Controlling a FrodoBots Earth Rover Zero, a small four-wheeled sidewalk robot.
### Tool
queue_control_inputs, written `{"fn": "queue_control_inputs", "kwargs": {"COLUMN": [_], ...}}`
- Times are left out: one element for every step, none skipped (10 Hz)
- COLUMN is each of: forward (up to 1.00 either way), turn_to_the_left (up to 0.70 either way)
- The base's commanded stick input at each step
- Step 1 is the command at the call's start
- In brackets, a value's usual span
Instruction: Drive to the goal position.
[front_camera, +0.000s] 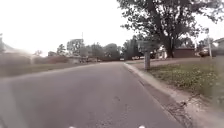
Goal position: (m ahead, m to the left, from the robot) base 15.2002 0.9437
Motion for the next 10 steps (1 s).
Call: {"fn": "queue_control_inputs", "kwargs": {"forward": [1.00,1.00,1.00,1.00,1.00,1.00,1.00,1.00,1.00,1.00], "turn_to_the_left": [0.00,0.00,0.00,0.00,0.00,0.00,0.00,0.00,0.03,0.01]}}
